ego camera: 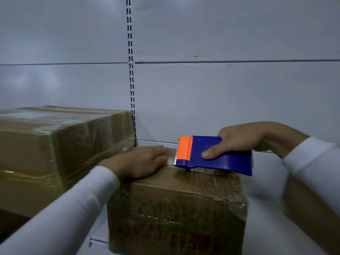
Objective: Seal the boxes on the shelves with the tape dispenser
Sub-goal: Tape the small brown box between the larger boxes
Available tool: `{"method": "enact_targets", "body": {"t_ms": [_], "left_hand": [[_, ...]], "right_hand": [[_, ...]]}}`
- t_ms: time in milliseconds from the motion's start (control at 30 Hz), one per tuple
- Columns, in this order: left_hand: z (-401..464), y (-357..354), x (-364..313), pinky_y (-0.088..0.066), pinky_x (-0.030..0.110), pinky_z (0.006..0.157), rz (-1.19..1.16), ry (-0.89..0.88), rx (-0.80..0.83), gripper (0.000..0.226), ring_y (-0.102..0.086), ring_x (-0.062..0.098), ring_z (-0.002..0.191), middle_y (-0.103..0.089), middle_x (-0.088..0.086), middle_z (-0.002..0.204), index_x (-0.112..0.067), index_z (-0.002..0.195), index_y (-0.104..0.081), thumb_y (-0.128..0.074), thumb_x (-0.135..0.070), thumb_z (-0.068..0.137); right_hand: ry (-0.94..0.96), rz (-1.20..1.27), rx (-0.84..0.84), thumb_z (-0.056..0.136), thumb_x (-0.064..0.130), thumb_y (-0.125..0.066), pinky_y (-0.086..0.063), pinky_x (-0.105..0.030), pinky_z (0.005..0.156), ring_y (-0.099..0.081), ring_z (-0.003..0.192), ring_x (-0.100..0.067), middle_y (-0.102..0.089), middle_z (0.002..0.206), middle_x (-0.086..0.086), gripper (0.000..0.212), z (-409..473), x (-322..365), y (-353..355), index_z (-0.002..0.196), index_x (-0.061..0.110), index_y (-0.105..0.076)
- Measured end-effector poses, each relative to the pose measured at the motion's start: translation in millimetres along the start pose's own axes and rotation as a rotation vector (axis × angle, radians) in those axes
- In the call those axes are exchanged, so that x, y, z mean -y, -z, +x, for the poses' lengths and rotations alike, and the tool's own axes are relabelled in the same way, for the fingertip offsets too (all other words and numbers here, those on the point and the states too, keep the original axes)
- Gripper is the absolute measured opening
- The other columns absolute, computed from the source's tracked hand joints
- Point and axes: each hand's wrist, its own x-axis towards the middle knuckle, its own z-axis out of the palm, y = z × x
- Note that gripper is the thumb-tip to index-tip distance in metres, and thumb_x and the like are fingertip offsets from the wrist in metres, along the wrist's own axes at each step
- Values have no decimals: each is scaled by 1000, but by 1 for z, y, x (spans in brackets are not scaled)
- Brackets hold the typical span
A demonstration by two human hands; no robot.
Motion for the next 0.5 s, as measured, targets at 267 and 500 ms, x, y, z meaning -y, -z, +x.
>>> {"method": "enact_targets", "body": {"t_ms": [267, 500], "left_hand": [[-6, -6, 10, -5, 27, 118, -67, -52, 51, 75, -10, 1, 143, -14, -16, 158, -37, 149, -21, -21, -72, 83], [-5, -4, 9, -2, 27, 117, -55, -66, 68, 77, -5, 2, 144, -9, -17, 158, -41, 149, -19, -21, -73, 80]], "right_hand": [[-34, -55, 28, 61, 63, -71, -50, -19, 59, -70, 66, -10, -76, 82, -2, 61, -19, -15, 12, 94, 11, -71], [-122, 166, 125, 62, 65, -76, -51, -27, 65, -69, 73, -20, -74, 90, -14, 66, -65, -94, 23, 96, 8, -72]]}}
